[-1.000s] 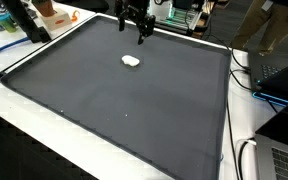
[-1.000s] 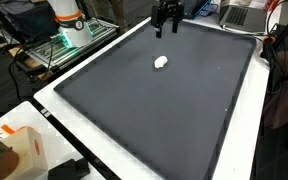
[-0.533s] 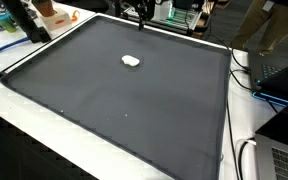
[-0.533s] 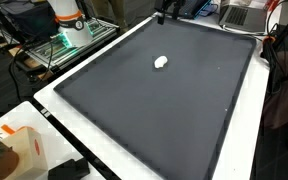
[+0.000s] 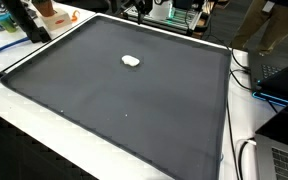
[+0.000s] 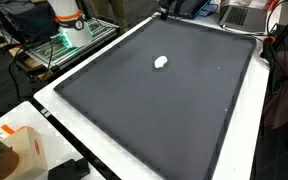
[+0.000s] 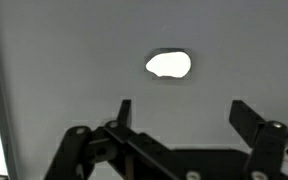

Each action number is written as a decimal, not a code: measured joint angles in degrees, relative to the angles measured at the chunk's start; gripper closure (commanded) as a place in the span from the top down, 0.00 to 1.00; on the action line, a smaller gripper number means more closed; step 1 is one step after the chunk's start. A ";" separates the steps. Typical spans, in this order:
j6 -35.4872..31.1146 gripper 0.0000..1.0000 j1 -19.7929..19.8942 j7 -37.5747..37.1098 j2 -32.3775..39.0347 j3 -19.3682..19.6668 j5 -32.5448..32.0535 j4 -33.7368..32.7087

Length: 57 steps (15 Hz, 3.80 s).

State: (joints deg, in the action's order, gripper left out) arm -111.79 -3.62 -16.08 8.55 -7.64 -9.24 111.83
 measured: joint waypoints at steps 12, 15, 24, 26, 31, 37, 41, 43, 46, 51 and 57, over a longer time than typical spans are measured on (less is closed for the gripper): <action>11.63 1.00 -0.35 3.45 13.53 1.43 3.25 -18.57; 13.80 1.00 0.32 8.21 17.90 2.55 6.10 -23.69; 18.70 1.00 1.87 10.85 25.60 4.52 8.55 -32.35; 19.12 1.00 1.77 10.62 26.11 4.69 8.55 -33.00; 26.07 1.00 1.37 8.99 30.80 5.39 8.54 -38.92; 31.74 1.00 0.81 7.71 38.47 5.62 8.54 -47.93; 34.98 1.00 0.74 7.40 43.96 5.76 8.54 -53.78; 35.99 1.00 0.74 7.41 46.49 5.84 8.54 -56.36; 37.33 1.00 0.84 7.41 49.94 5.98 8.54 -59.81; 39.75 1.00 1.10 7.45 54.72 6.04 8.54 -64.90; 42.42 1.00 1.10 7.45 57.09 5.95 8.54 -68.90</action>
State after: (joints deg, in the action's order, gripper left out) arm -69.37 -2.52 -8.63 65.64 -1.69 -0.70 42.93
